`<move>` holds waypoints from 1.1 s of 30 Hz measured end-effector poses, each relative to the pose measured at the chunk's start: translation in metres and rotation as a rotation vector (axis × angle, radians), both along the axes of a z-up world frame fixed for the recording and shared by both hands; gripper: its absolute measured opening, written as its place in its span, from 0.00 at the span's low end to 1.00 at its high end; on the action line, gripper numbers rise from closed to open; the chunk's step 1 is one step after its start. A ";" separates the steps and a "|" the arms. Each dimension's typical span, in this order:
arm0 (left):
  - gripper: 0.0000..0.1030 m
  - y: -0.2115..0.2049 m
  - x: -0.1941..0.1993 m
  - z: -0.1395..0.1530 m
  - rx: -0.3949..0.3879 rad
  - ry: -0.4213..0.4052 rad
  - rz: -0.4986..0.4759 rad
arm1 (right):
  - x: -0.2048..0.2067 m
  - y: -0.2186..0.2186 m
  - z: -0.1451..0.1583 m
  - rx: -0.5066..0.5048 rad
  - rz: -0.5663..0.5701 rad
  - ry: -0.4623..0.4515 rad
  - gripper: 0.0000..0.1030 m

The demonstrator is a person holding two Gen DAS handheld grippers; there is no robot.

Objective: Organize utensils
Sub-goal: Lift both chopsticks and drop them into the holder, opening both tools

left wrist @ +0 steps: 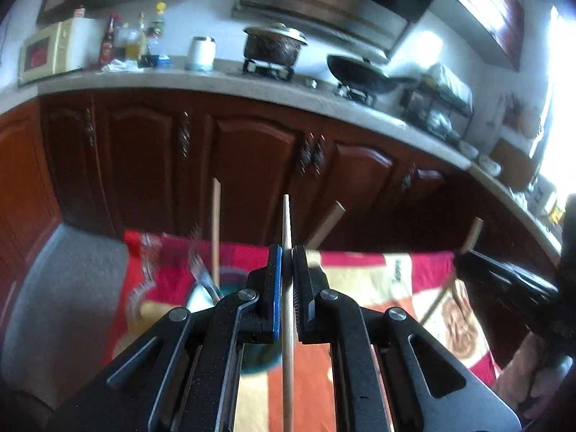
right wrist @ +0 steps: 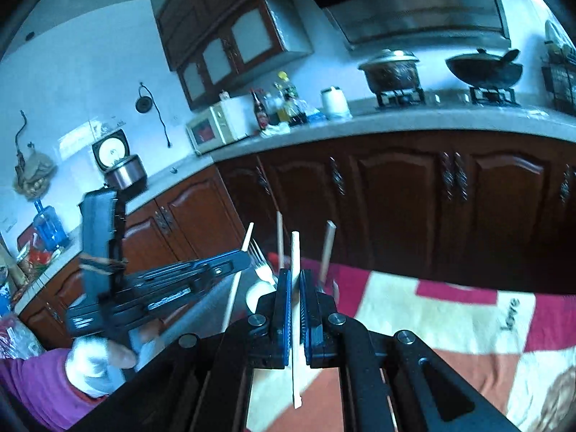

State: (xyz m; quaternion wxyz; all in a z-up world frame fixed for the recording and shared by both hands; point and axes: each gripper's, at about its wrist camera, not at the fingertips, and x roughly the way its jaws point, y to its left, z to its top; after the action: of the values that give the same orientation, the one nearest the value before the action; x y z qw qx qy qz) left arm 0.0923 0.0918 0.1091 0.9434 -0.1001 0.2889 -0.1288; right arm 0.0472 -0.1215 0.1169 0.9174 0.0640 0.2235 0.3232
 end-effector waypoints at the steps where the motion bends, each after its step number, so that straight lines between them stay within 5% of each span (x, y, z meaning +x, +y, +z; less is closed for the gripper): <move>1: 0.05 0.007 0.006 0.000 -0.006 -0.012 0.014 | 0.003 0.004 0.002 0.008 0.002 -0.005 0.04; 20: 0.05 0.040 0.057 -0.048 0.021 -0.227 0.187 | 0.062 0.064 -0.047 -0.019 -0.031 -0.048 0.04; 33: 0.05 0.026 0.021 -0.069 0.082 -0.126 0.136 | 0.069 0.065 -0.094 -0.048 -0.019 0.100 0.04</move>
State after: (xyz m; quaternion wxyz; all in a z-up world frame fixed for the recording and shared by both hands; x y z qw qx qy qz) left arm 0.1136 0.1175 0.0397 0.9696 -0.0724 0.2265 -0.0584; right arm 0.1166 -0.0566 0.0226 0.9093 0.0602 0.2761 0.3056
